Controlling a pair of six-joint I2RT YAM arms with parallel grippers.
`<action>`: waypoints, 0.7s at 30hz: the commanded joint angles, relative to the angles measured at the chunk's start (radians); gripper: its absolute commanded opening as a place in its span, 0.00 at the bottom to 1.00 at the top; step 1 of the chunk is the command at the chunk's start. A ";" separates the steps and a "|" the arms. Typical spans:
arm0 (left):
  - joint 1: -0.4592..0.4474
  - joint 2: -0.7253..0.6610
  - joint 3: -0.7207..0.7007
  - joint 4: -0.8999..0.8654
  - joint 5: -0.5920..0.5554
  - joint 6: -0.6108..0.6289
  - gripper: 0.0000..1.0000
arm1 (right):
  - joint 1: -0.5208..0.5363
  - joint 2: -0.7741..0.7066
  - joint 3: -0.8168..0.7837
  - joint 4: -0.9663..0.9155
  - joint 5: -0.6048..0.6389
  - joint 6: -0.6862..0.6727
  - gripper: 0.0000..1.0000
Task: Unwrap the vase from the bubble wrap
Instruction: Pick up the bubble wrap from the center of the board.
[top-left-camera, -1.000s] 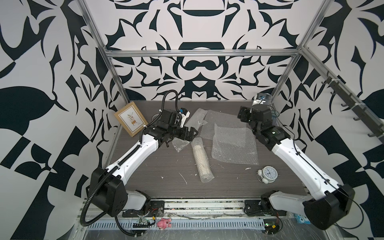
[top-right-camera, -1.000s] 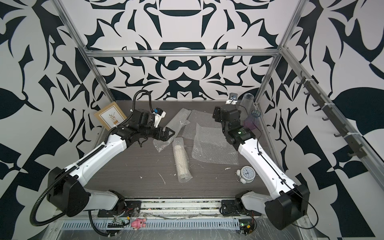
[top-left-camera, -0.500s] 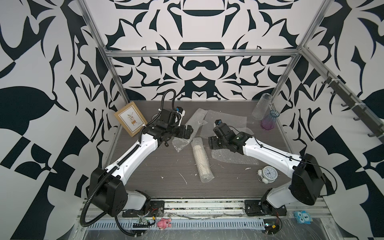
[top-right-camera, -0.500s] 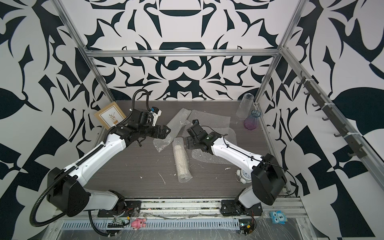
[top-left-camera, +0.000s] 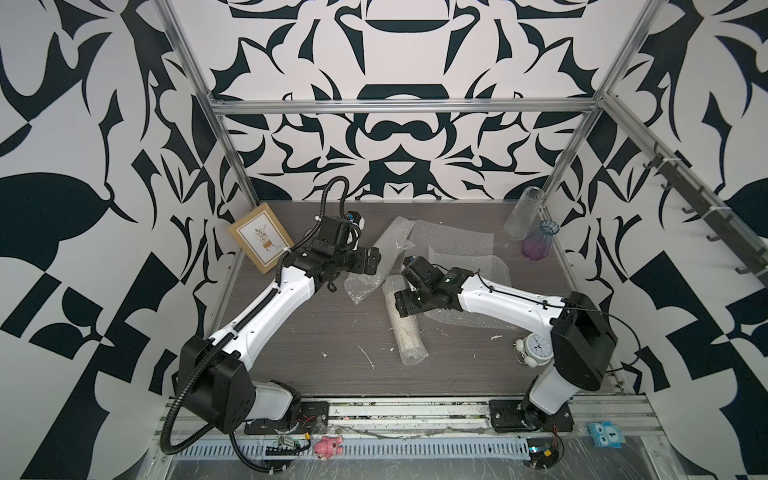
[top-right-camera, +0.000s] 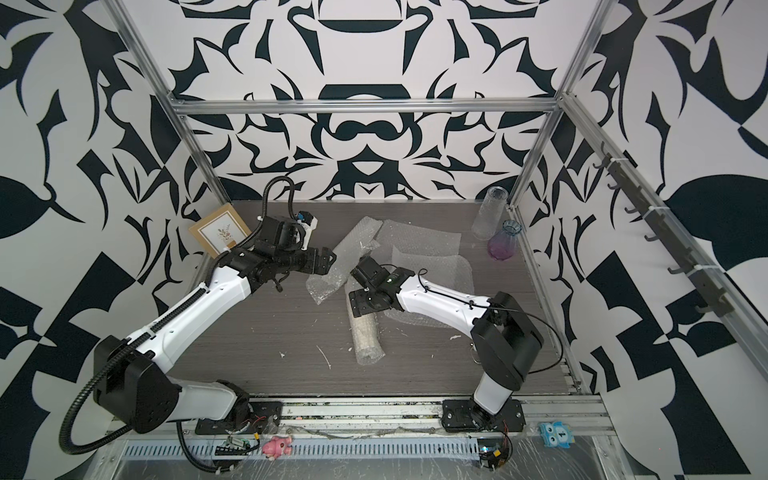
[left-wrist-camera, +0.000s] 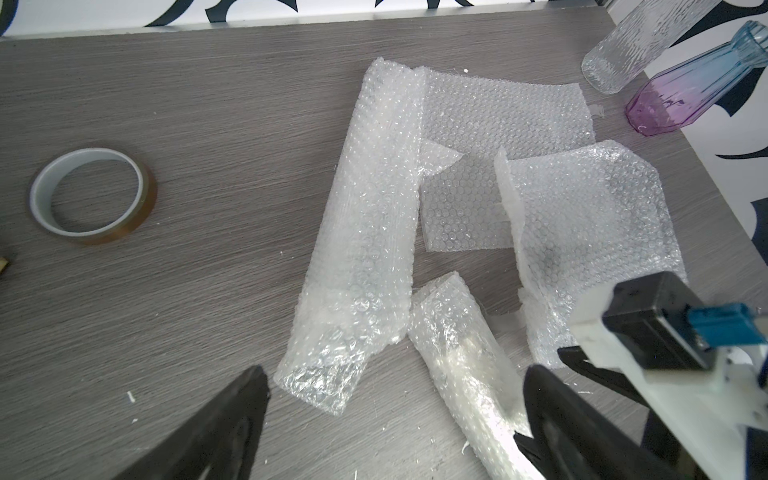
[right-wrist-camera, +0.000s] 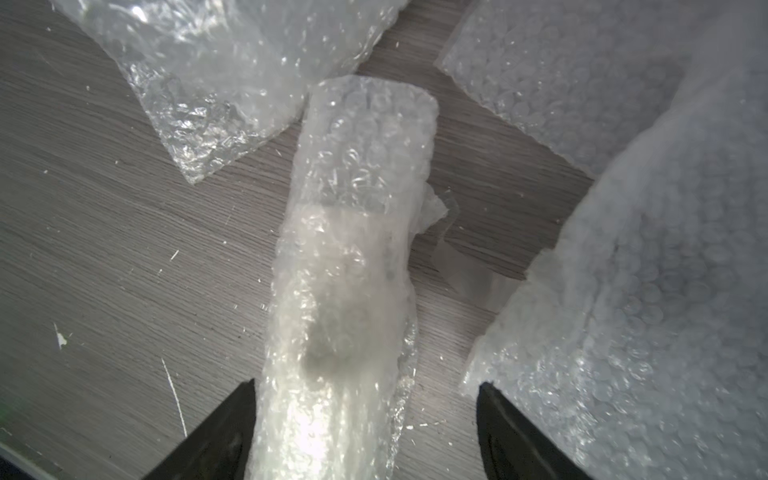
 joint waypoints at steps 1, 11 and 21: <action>0.005 -0.009 0.023 -0.024 -0.009 -0.006 0.99 | 0.023 0.040 0.070 -0.051 0.008 -0.003 0.84; 0.005 -0.001 0.024 -0.028 -0.020 0.001 0.99 | 0.063 0.185 0.115 -0.063 -0.018 0.003 0.82; 0.005 0.001 0.026 -0.029 -0.018 0.005 0.99 | 0.084 0.200 0.149 -0.082 0.003 0.022 0.52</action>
